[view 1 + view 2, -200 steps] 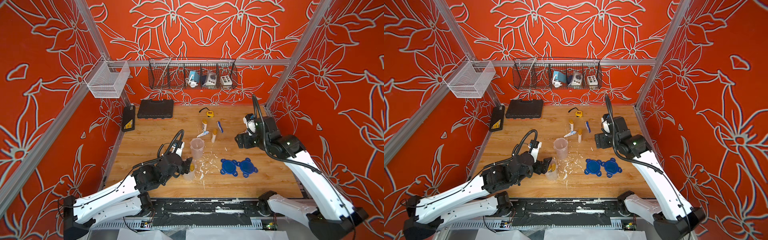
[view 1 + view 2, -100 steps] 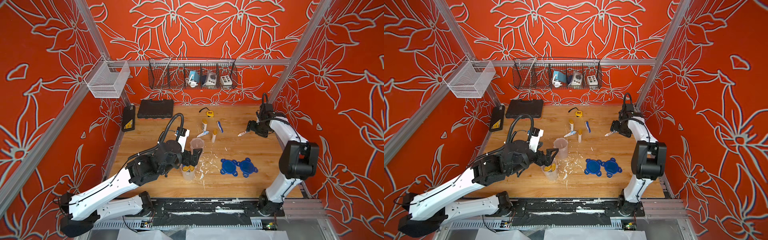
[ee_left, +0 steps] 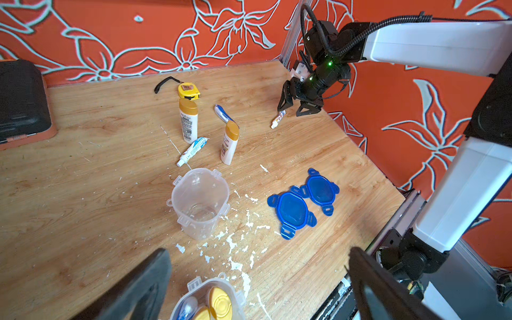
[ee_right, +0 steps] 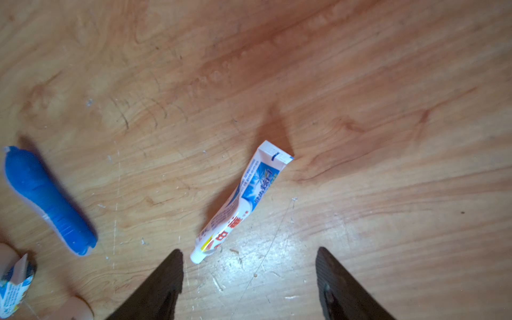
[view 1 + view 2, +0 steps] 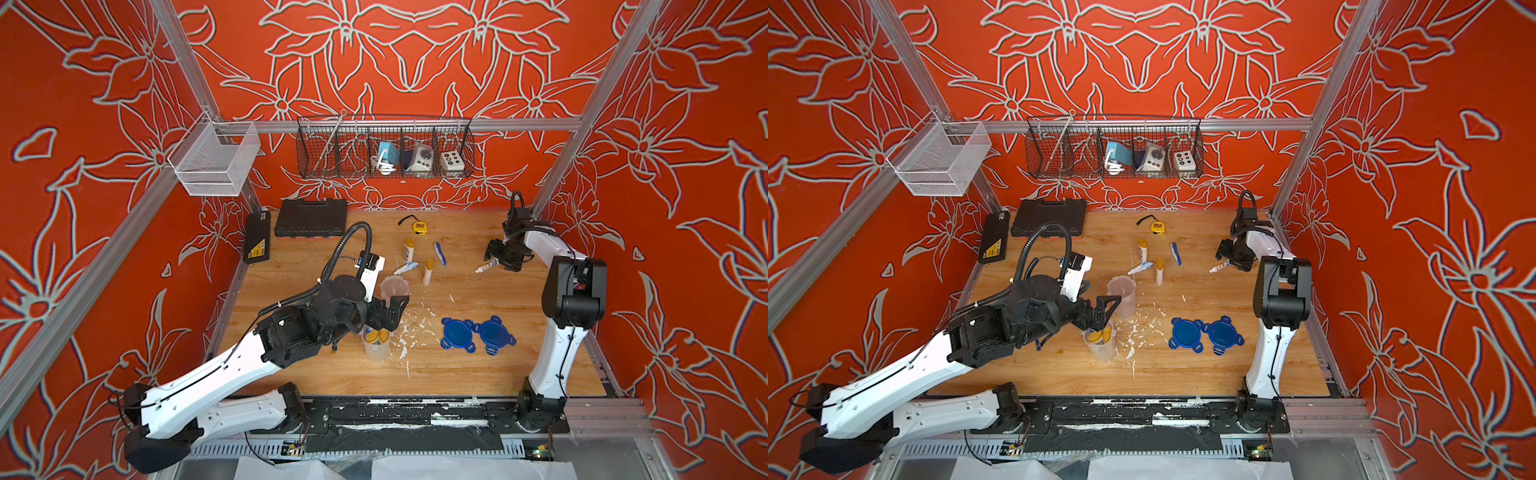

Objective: Pack away toiletry kits
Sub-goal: Pick up the toiletry item from the center of the board.

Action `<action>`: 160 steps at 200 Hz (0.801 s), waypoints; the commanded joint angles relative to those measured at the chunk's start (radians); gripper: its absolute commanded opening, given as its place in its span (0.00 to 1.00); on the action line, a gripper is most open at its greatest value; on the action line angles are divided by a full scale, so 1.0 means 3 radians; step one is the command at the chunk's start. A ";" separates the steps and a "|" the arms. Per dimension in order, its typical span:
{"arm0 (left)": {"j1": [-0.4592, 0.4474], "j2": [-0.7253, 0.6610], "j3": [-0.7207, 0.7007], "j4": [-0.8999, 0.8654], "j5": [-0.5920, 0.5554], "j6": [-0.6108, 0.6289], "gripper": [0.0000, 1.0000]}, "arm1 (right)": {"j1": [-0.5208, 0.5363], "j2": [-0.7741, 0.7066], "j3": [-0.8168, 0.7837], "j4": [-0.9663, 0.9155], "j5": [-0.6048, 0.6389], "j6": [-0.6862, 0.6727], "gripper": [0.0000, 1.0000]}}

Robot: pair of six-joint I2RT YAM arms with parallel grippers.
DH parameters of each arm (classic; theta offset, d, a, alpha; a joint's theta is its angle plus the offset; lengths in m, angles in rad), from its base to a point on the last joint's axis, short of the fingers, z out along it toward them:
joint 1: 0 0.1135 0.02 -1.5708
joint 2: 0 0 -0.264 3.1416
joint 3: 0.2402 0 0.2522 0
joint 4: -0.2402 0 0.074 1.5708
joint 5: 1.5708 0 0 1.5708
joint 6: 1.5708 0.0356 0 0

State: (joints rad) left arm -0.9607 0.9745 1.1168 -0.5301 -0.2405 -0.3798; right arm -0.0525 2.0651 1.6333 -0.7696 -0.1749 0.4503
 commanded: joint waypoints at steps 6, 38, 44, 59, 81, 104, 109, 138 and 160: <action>0.0037 0.0019 0.0057 0.0069 0.0065 0.0048 0.98 | -0.0001 0.0154 0.0157 0.0003 0.0080 0.0125 0.75; 0.0103 0.0019 -0.0007 0.0064 0.0065 0.0059 0.98 | 0.0001 0.0194 0.0055 0.0106 0.0082 0.0262 0.69; 0.0117 0.0015 -0.0017 0.0064 0.0065 0.0058 0.98 | -0.0001 0.0192 0.0027 0.0132 0.0090 0.0285 0.68; 0.0144 0.0005 -0.0043 0.0074 0.0074 0.0045 0.98 | 0.0000 0.0203 -0.0010 0.0159 0.0097 0.0335 0.66; 0.0169 -0.0006 -0.0061 0.0091 0.0071 0.0031 0.98 | 0.0003 0.0214 -0.0063 0.0211 0.0107 0.0430 0.62; 0.0196 -0.0022 -0.0067 0.0095 0.0065 0.0027 0.98 | 0.0002 0.0217 -0.0102 0.0224 0.0154 0.0496 0.58; 0.0198 -0.0027 -0.0067 0.0092 0.0065 0.0028 0.98 | 0.0000 0.0221 -0.0109 0.0225 0.0167 0.0503 0.58; 0.0232 -0.0045 -0.0076 0.0078 0.0060 0.0018 0.98 | 0.0000 0.0240 -0.0157 0.0248 0.0203 0.0522 0.55; 0.0237 -0.0071 -0.0087 0.0064 0.0051 0.0008 0.98 | -0.0001 0.0272 -0.0181 0.0254 0.0194 0.0521 0.47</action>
State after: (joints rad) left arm -0.8963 0.9768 1.0966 -0.5156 -0.2230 -0.3790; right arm -0.0521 2.1143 1.5993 -0.6956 -0.1425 0.5804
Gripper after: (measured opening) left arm 0.983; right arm 0.510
